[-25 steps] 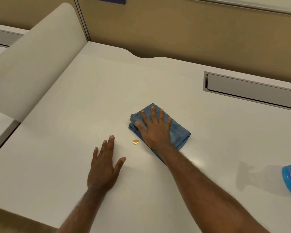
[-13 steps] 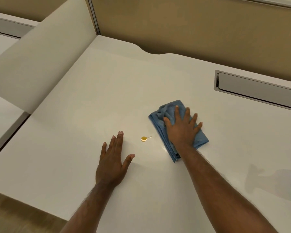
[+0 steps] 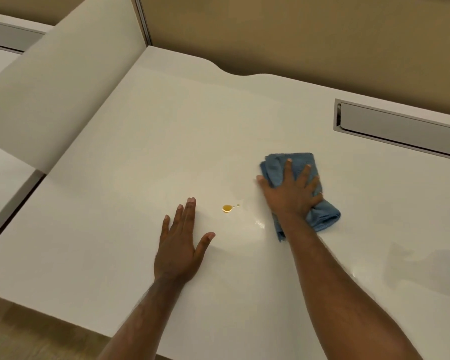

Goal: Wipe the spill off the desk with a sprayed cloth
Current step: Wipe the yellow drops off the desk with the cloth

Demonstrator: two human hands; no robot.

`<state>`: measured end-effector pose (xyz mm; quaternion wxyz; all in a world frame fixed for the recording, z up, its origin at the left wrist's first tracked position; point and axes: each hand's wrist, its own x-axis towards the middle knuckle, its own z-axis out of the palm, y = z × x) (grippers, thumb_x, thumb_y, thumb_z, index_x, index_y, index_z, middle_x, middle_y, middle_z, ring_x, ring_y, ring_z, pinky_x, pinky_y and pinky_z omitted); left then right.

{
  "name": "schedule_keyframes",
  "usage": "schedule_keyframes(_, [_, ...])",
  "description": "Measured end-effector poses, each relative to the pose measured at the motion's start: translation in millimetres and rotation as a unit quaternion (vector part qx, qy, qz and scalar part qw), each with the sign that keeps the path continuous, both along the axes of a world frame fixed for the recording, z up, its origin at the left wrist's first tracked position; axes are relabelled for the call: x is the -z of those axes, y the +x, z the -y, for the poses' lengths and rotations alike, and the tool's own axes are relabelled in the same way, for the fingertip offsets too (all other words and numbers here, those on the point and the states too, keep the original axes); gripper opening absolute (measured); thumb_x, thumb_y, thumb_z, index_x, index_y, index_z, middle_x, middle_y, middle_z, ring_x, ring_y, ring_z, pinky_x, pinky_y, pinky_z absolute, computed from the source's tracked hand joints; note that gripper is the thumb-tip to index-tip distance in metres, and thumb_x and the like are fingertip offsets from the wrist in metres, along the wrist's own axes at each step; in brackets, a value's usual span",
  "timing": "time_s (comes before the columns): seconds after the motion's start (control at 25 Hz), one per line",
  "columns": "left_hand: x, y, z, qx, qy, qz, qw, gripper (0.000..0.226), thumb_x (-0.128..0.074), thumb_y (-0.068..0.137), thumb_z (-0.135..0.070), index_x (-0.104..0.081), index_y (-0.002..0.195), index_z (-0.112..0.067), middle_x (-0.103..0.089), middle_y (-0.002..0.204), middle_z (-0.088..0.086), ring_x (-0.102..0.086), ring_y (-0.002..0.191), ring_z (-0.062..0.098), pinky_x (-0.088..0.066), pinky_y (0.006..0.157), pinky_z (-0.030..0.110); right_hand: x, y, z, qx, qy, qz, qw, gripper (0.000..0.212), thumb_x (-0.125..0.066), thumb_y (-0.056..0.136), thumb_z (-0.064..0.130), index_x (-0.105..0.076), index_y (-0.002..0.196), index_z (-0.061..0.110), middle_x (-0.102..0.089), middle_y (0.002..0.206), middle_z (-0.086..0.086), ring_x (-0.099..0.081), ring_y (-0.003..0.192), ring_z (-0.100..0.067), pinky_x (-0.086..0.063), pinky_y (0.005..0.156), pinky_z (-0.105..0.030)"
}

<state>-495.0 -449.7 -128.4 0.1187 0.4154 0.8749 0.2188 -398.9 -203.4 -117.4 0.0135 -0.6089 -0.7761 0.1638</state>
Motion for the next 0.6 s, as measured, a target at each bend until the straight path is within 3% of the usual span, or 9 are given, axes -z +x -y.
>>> schedule_keyframes(0.2, [-2.9,2.4,0.7,-0.005,0.008,0.008,1.0,0.074,-0.012,0.089,-0.067,0.012,0.15,-0.032,-0.001,0.159,-0.014,0.001,0.147,0.005,0.0,0.121,0.034,-4.0,-34.2,55.5,-0.125,0.016,-0.006,0.992,0.082,-0.033,0.079,0.079,-0.008,0.149,0.042,-0.001,0.162,-0.008,-0.002,0.145,-0.039,-0.009,0.107,-0.064])
schedule_keyframes(0.4, [-1.7,3.5,0.0,-0.031,0.04,0.031,0.998,0.078,-0.021,0.088,-0.063,-0.002,0.153,-0.024,-0.008,0.159,-0.01,-0.009,0.148,0.009,-0.003,0.121,0.034,-1.0,-35.2,100.7,-0.278,0.039,0.005,0.96,0.07,-0.032,0.086,0.072,-0.012,0.147,0.046,-0.002,0.162,-0.003,-0.001,0.146,-0.036,-0.006,0.109,-0.061])
schedule_keyframes(0.6, [-2.8,4.7,-0.5,-0.036,0.038,0.025,0.998,0.079,-0.02,0.086,-0.064,-0.001,0.153,-0.026,-0.008,0.159,-0.011,-0.01,0.145,0.005,-0.002,0.12,0.032,11.3,33.1,99.4,-0.24,0.098,0.012,0.966,0.06,-0.038,0.087,0.064,-0.028,0.144,0.045,-0.021,0.159,-0.001,-0.025,0.142,-0.034,-0.025,0.101,-0.058])
